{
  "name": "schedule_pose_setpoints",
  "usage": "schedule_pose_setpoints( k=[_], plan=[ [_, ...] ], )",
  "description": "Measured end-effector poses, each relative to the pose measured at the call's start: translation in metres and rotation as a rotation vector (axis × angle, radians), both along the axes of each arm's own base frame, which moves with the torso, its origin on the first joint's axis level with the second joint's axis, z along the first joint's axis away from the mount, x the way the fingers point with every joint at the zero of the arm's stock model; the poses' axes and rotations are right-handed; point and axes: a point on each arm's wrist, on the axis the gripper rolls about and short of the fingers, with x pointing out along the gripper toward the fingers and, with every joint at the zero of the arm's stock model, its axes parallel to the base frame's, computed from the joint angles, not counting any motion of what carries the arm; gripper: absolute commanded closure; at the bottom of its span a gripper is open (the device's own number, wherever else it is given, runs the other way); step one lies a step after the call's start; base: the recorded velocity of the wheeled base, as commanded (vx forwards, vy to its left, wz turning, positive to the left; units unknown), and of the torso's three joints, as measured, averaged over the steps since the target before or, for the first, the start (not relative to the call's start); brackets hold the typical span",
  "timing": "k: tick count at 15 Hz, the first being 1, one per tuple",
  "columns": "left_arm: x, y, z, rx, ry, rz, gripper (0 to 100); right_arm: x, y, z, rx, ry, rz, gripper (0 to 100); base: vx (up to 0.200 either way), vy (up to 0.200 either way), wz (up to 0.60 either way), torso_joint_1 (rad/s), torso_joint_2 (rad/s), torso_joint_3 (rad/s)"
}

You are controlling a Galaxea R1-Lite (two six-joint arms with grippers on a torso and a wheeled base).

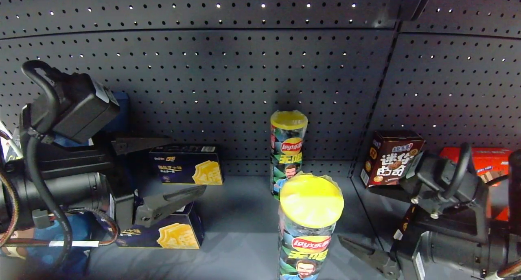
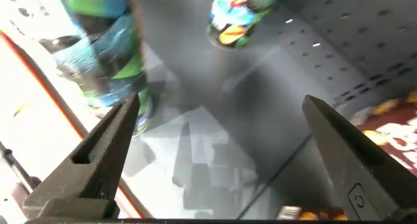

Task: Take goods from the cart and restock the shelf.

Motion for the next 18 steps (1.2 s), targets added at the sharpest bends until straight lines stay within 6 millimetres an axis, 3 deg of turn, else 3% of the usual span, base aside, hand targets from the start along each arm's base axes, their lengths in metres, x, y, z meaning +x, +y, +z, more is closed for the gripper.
schedule_pose_setpoints(
  k=[7,18],
  plan=[
    [-0.001,0.001,0.002,-0.005,-0.010,-0.001,0,0.006,0.010,-0.018,-0.060,0.052,0.011,0,0.000,0.000,0.00,0.000,0.00,0.000],
    [-0.002,0.001,0.001,-0.003,-0.005,-0.003,0,0.011,0.017,-0.024,-0.066,0.057,0.017,0,0.000,0.000,0.00,0.000,0.00,0.000]
  ],
)
